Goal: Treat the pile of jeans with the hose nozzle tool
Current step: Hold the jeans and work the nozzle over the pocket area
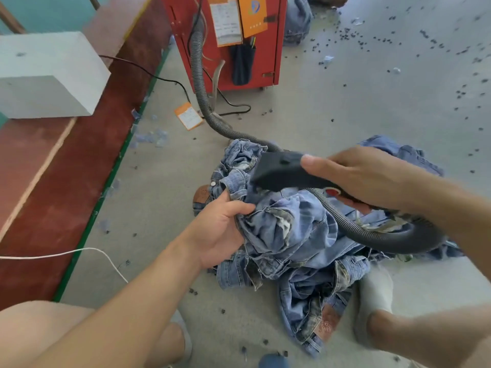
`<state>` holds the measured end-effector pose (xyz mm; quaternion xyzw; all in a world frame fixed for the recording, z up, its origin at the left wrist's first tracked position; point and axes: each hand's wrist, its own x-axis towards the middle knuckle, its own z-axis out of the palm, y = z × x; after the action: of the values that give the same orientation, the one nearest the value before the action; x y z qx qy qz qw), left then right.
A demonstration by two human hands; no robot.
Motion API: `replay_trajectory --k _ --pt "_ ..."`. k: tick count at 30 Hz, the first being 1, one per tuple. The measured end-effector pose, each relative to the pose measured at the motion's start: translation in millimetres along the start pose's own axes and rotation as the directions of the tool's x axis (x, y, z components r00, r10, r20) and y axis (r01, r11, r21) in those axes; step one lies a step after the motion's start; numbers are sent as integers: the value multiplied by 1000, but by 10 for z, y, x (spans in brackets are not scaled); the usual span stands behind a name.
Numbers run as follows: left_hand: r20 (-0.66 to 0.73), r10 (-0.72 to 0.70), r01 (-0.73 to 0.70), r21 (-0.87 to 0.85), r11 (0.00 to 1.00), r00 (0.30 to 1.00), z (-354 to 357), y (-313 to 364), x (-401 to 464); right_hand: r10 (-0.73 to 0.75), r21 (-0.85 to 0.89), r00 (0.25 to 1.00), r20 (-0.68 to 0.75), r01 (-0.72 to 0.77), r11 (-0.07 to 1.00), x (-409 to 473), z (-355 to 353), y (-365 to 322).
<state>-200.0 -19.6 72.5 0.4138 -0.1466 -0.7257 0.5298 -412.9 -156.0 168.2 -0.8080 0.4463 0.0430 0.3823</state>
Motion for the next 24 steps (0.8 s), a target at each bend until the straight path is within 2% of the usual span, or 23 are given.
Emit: replay_trajectory --k 3,5,8,11,13,15,16,19,20,21,24 --pt "11 10 -11 25 1000 1000 -67 10 -30 79 210 978 -191 -38 977 79 -137 52" --pt "2 14 -14 19 1000 1000 -100 13 -52 157 288 970 -188 -98 953 69 -290 117" --pt "19 14 -14 -14 1000 1000 -147 46 -63 91 150 996 -24 -87 985 20 -332 218" --pt "23 -19 20 -25 999 1000 -156 75 -55 37 1 988 153 -38 999 -6 -123 171" --pt "81 -69 70 -9 998 994 -119 103 -45 -15 -66 988 156 26 998 40 20 116" --pt "133 -63 71 -59 996 989 -81 200 -42 -39 -51 999 -4 39 998 114 69 82" --pt "142 -30 49 -129 990 989 -77 272 -44 -16 22 993 -114 18 1000 158 39 98" --pt "88 116 -81 -329 941 989 -70 513 -32 122 426 946 -299 18 905 199 -128 157" --pt "91 157 -119 -329 937 983 -42 589 -13 126 459 932 -340 47 887 179 -149 170" --pt "117 175 -138 -270 953 978 17 655 17 109 437 920 -378 73 897 151 -137 165" --pt "231 83 -120 151 981 969 298 731 134 -1 354 912 -409 159 922 117 70 38"
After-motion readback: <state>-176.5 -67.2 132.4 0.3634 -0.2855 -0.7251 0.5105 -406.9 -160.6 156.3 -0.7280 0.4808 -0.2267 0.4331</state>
